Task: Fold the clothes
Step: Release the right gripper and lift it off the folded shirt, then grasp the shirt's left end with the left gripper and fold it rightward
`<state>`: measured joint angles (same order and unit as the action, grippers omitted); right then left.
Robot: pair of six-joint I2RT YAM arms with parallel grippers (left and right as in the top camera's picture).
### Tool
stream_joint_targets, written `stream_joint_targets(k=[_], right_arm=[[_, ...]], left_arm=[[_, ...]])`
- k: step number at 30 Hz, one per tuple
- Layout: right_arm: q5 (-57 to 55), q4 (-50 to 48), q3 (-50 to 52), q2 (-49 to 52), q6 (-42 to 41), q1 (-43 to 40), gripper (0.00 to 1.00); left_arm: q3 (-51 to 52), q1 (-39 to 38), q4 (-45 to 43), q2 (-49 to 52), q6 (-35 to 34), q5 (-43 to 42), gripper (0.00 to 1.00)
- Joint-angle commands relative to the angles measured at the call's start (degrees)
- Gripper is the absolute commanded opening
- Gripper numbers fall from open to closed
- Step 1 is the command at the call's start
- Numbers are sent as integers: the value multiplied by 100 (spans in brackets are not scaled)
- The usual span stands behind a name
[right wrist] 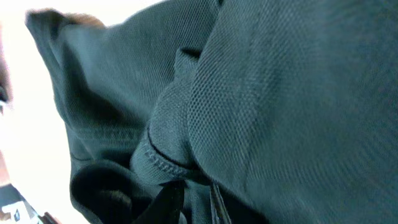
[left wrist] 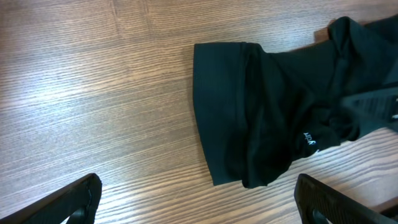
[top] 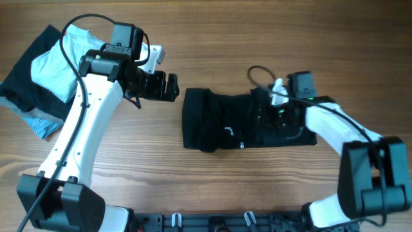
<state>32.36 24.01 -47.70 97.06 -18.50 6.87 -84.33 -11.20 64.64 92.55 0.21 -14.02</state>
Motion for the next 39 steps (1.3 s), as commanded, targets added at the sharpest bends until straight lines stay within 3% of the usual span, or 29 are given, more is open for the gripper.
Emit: stream_joint_targets(k=[1, 4, 9, 15, 20, 25, 32, 39], right_arm=[[-409, -282, 149, 608, -573, 289, 20], [-385, -496, 149, 962, -741, 286, 21], [293, -387, -13, 647, -295, 280, 27], [0, 656, -238, -1152, -273, 61, 33], [-192, 940, -238, -2520, -271, -291, 40], [-192, 1115, -238, -3182, -350, -450, 41], [-280, 1405, -238, -3230, -402, -450, 41], [-282, 1423, -238, -3230, -417, -450, 41]], left_arm=[[-13, 22, -9, -92, 57, -168, 100], [0, 22, 11, -92, 37, -363, 100], [229, 22, 0, -66, -225, -378, 100], [1241, 24, -719, 225, -262, -1335, 100], [1755, 17, -1556, 758, -256, -2225, 100], [1781, -52, -1926, 1563, -210, -2094, 100], [1781, -472, -2144, 2459, 116, -2857, 100], [1781, -1340, -2570, 2627, 63, -2293, 100]])
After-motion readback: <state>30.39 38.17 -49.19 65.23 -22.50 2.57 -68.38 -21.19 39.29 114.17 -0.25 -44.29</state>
